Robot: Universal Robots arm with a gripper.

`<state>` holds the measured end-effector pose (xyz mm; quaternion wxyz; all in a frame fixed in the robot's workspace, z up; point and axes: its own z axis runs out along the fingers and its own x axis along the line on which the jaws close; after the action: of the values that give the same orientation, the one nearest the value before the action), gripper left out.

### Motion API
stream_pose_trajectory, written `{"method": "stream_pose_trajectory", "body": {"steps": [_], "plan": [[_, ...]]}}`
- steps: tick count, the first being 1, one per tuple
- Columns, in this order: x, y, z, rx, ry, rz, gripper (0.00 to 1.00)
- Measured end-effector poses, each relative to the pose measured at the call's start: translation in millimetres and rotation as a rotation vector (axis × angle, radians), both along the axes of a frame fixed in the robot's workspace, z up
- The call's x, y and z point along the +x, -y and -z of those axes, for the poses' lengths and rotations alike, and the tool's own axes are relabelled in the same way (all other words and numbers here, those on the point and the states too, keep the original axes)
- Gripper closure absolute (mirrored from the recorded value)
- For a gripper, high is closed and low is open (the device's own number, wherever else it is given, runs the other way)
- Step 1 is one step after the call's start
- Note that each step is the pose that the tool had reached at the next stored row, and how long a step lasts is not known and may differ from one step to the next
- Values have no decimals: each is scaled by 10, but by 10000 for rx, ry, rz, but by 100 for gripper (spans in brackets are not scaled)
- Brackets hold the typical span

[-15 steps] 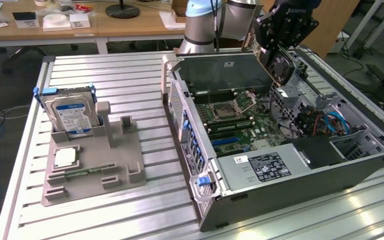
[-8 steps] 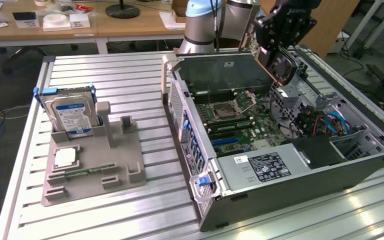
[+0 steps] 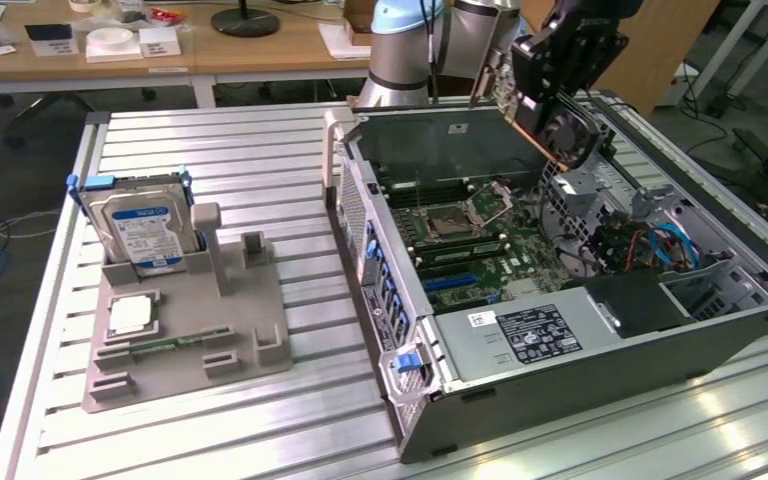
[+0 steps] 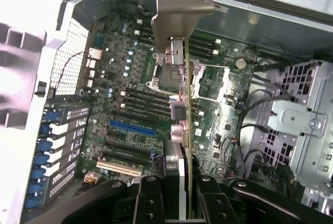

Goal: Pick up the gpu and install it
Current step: 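Insert the gpu into the slot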

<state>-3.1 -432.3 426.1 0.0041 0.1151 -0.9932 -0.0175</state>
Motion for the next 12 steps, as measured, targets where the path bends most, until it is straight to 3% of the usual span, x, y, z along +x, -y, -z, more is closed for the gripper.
{"method": "stream_pose_trajectory", "body": {"steps": [12], "plan": [[0,0,0,0,0,-1527,72]]}}
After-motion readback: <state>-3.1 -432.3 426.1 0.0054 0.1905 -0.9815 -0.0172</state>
